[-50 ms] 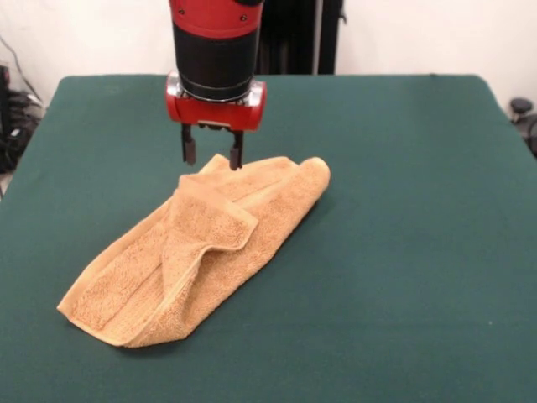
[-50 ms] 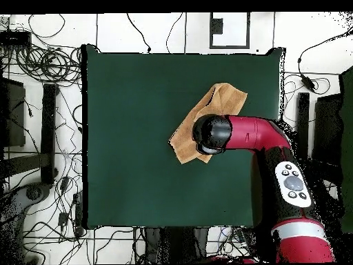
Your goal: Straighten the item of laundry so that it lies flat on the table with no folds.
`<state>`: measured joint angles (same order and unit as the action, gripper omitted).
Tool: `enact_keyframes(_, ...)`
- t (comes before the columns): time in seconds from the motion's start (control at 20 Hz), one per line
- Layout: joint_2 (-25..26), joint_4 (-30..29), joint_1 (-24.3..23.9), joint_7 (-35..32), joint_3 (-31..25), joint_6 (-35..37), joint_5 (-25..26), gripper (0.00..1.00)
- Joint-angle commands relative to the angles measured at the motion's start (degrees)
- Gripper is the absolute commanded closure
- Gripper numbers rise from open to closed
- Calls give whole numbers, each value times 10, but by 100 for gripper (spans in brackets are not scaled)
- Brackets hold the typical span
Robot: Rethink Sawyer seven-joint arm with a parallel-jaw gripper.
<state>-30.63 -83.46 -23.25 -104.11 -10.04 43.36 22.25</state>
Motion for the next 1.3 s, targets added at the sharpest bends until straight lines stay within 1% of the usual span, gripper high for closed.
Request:
enact_keyframes(0.05, 52, -9, 36, -41, 7, -47, 40, 0)
enact_keyframes(0.3, 61, -2, 40, -43, 16, -65, 45, 0)
enact_keyframes(0.85, 76, 0, 22, -28, 21, -99, 58, 0)
enact_keyframes(1.3, 83, -2, 4, -16, 17, -111, 66, 0)
